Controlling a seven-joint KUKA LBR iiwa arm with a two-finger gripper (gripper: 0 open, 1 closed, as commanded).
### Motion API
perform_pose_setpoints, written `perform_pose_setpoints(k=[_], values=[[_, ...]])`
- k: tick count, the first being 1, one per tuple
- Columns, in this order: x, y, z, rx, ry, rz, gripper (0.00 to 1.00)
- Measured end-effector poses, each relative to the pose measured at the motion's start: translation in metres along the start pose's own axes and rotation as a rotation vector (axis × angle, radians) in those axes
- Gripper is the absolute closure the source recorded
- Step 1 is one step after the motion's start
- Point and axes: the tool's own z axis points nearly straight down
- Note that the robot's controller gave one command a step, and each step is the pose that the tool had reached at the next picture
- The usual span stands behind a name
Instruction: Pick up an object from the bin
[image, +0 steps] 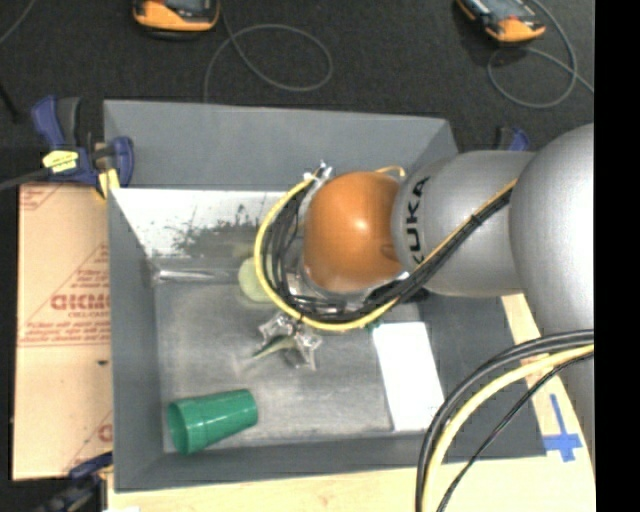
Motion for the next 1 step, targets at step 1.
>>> perform_pose_setpoints(k=[1], values=[[0.0003,-0.0001,-0.0106,0.0,0.001,0.001,1.0]])
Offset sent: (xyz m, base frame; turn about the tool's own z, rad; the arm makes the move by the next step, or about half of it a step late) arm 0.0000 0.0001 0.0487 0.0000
